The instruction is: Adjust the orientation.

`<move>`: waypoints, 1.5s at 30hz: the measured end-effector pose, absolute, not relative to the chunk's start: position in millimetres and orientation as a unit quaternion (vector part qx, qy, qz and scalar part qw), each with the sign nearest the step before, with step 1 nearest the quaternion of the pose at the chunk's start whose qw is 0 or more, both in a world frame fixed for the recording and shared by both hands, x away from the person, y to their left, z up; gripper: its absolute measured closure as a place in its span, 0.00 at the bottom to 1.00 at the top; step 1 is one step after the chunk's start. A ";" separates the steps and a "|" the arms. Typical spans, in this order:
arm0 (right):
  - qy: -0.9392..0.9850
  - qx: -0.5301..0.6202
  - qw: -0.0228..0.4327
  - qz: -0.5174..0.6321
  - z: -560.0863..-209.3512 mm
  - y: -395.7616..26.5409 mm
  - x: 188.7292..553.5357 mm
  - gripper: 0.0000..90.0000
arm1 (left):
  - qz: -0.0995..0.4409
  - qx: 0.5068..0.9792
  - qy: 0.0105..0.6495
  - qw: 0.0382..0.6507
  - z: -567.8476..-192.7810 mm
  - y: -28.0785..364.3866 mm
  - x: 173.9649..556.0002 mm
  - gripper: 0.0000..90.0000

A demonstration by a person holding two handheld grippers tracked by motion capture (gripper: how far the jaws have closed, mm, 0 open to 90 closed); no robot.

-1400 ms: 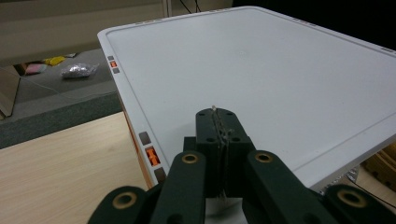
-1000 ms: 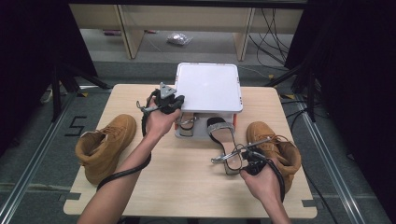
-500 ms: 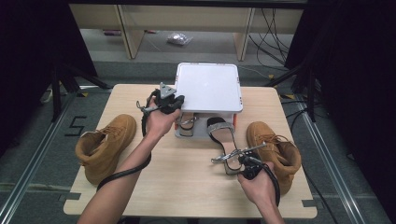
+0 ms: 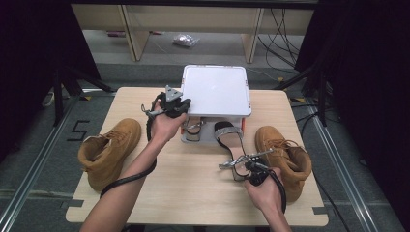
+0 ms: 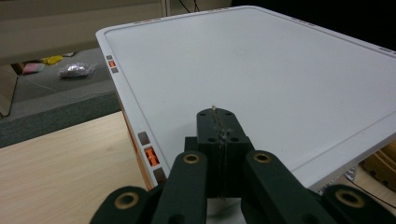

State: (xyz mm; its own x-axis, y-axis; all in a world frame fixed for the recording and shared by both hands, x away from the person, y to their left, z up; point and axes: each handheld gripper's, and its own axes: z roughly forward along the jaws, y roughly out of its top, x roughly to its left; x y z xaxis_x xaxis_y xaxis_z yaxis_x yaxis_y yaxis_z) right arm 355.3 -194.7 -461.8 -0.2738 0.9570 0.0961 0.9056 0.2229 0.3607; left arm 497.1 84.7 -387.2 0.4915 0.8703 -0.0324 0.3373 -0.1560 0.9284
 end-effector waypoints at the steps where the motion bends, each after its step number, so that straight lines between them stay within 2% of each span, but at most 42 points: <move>1: 0.780 0.596 0.076 0.174 -462.8 -195.1 355.6 1.00 | 0.272 0.710 0.425 0.491 -387.2 84.5 497.0 0.98; 19: 0.784 0.588 0.081 0.181 -468.5 -191.7 358.2 1.00 | 0.272 0.712 0.424 0.490 -387.1 84.3 497.1 0.99; 45: 0.785 0.581 0.085 0.196 -456.4 -174.4 372.2 1.00 | 0.272 0.713 0.423 0.488 -386.7 83.9 497.4 0.99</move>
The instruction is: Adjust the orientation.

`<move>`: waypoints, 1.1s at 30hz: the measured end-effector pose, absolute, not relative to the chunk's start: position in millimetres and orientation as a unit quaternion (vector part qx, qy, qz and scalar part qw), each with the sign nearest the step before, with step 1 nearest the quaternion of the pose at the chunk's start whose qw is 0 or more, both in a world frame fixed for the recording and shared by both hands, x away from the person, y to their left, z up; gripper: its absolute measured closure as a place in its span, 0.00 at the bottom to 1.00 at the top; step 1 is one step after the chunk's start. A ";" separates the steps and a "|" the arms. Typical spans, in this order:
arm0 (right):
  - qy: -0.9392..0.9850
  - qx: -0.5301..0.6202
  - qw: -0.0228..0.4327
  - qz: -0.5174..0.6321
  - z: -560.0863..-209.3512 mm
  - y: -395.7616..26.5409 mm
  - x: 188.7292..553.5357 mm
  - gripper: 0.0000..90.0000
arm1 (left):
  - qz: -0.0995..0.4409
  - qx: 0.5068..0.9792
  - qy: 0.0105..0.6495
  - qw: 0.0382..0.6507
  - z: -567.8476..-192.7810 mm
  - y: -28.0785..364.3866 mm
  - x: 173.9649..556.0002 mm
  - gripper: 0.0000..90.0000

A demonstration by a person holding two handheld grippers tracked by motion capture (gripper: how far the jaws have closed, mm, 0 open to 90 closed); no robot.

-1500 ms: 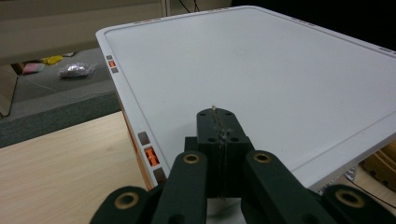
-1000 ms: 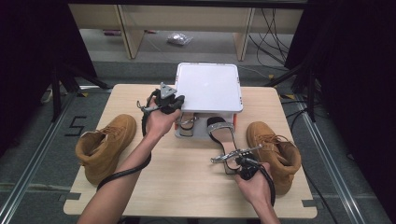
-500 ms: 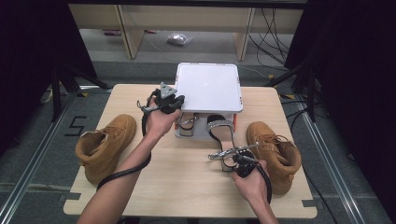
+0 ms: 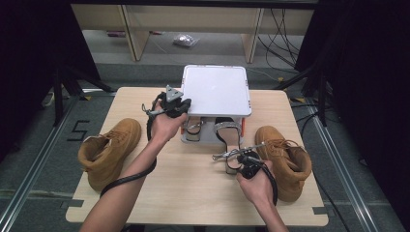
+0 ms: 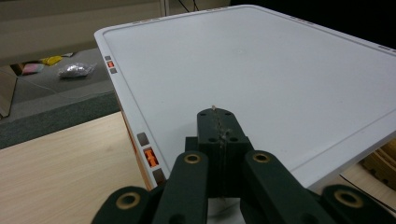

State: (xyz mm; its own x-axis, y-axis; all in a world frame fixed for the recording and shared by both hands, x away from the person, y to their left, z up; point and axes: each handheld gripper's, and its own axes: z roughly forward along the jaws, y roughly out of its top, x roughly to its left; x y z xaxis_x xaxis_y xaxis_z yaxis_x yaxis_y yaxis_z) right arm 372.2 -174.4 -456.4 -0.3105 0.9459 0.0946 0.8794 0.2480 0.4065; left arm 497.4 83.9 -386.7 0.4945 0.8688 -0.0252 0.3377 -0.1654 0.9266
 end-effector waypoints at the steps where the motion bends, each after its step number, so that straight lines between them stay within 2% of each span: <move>1: 0.783 0.584 0.081 0.199 -456.6 -172.4 373.2 1.00 | 0.272 0.713 0.423 0.488 -386.7 83.9 497.4 0.99; 33: 0.778 0.581 0.108 0.213 -457.2 -169.8 386.5 1.00 | 0.272 0.715 0.421 0.487 -386.5 83.0 497.9 0.99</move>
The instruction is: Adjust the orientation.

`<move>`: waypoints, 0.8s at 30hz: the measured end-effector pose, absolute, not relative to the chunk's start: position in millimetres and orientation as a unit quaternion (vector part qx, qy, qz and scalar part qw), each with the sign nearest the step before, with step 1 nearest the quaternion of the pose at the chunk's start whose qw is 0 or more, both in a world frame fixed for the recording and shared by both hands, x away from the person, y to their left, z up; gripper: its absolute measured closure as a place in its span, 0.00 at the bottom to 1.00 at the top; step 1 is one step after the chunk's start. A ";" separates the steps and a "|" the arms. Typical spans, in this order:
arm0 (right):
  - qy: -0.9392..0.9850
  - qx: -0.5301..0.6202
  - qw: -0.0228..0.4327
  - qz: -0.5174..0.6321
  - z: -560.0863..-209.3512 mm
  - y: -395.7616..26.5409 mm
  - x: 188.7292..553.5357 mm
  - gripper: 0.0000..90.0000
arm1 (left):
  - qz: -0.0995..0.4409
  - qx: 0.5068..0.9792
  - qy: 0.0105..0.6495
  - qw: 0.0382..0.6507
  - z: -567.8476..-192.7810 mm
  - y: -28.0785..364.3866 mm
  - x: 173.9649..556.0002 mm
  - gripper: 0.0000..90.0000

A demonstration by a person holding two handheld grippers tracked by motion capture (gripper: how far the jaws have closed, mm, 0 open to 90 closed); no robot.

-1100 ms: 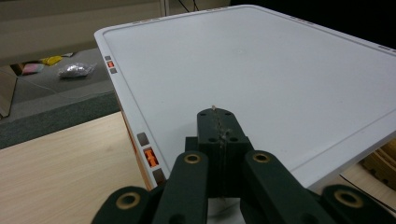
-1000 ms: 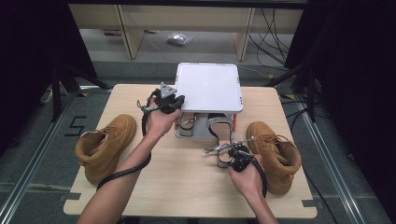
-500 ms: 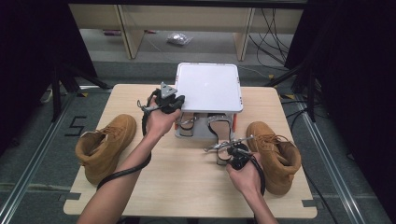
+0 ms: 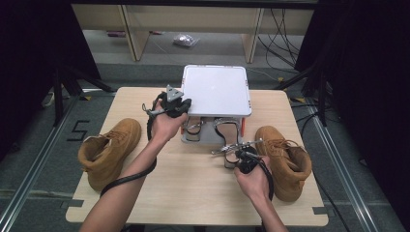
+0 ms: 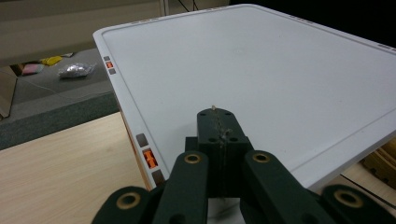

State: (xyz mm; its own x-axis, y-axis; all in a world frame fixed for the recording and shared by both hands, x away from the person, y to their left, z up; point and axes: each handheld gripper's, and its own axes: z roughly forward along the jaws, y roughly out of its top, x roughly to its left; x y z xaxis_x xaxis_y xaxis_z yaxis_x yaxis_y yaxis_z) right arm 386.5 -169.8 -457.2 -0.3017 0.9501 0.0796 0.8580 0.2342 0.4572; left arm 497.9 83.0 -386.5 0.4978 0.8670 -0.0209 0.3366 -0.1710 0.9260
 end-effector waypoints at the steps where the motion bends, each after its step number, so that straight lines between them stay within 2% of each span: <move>1: 0.779 0.580 0.106 0.215 -457.0 -169.6 386.9 1.00 | 0.272 0.715 0.421 0.487 -386.4 82.9 497.9 0.99; 7: 0.778 0.578 0.113 0.221 -455.6 -168.1 390.2 1.00 | 0.272 0.715 0.421 0.487 -386.4 82.9 497.9 0.99; 8: 0.782 0.567 0.125 0.227 -456.6 -169.4 392.1 1.00 | 0.273 0.715 0.421 0.487 -386.5 82.8 497.8 0.99; 24: 0.779 0.566 0.136 0.233 -455.1 -165.2 401.6 1.00 | 0.271 0.715 0.422 0.488 -386.4 82.7 498.1 0.99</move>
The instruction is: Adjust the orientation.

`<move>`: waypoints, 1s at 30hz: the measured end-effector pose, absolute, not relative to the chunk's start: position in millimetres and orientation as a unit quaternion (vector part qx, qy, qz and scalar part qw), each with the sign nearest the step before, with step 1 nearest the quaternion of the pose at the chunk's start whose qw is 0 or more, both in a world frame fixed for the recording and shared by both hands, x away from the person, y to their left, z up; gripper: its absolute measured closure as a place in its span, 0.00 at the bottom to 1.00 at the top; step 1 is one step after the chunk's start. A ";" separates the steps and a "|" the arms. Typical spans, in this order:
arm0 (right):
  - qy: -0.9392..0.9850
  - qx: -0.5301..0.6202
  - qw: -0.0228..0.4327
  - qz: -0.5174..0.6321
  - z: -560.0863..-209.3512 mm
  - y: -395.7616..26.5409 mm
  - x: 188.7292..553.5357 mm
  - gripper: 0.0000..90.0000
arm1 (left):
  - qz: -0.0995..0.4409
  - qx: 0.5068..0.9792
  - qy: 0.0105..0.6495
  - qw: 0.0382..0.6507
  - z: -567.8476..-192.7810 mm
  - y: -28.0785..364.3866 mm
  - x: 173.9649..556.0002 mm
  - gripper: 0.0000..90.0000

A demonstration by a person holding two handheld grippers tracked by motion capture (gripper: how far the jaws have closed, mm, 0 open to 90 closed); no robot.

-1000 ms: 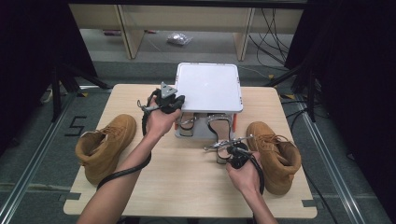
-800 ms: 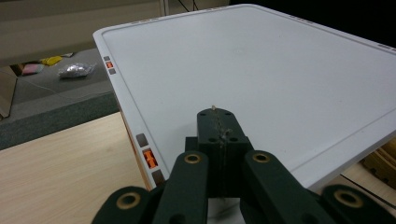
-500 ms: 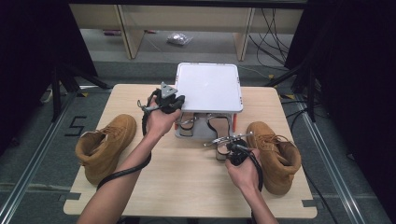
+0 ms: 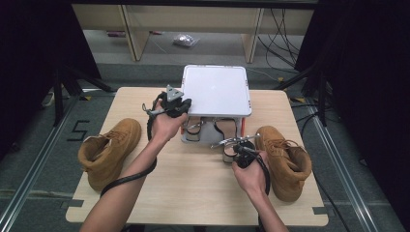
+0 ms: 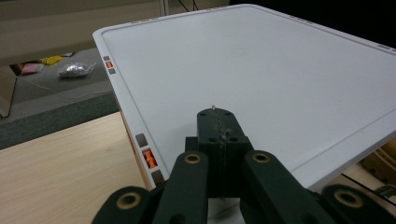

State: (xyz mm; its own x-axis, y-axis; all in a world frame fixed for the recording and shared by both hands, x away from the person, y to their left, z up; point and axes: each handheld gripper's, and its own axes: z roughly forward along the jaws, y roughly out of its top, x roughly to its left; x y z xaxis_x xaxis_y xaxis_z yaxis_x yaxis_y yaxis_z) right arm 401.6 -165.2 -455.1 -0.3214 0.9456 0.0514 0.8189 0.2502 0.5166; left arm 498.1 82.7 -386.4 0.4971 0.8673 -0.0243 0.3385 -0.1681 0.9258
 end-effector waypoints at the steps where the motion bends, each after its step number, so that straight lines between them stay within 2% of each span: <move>1: 0.776 0.569 0.142 0.232 -454.5 -164.3 401.8 1.00 | 0.271 0.714 0.422 0.488 -386.4 82.6 498.1 0.99; 30: 0.772 0.566 0.161 0.241 -450.7 -157.1 417.1 1.00 | 0.270 0.715 0.422 0.488 -386.3 82.3 498.3 0.99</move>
State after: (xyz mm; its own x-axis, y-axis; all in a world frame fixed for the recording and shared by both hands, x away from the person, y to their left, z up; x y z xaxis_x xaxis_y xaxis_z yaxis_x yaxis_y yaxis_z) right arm 417.1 -157.1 -450.7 -0.3067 0.9515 0.0253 0.7967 0.2421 0.5538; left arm 498.3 82.3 -386.3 0.4979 0.8669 -0.0250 0.3399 -0.1685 0.9252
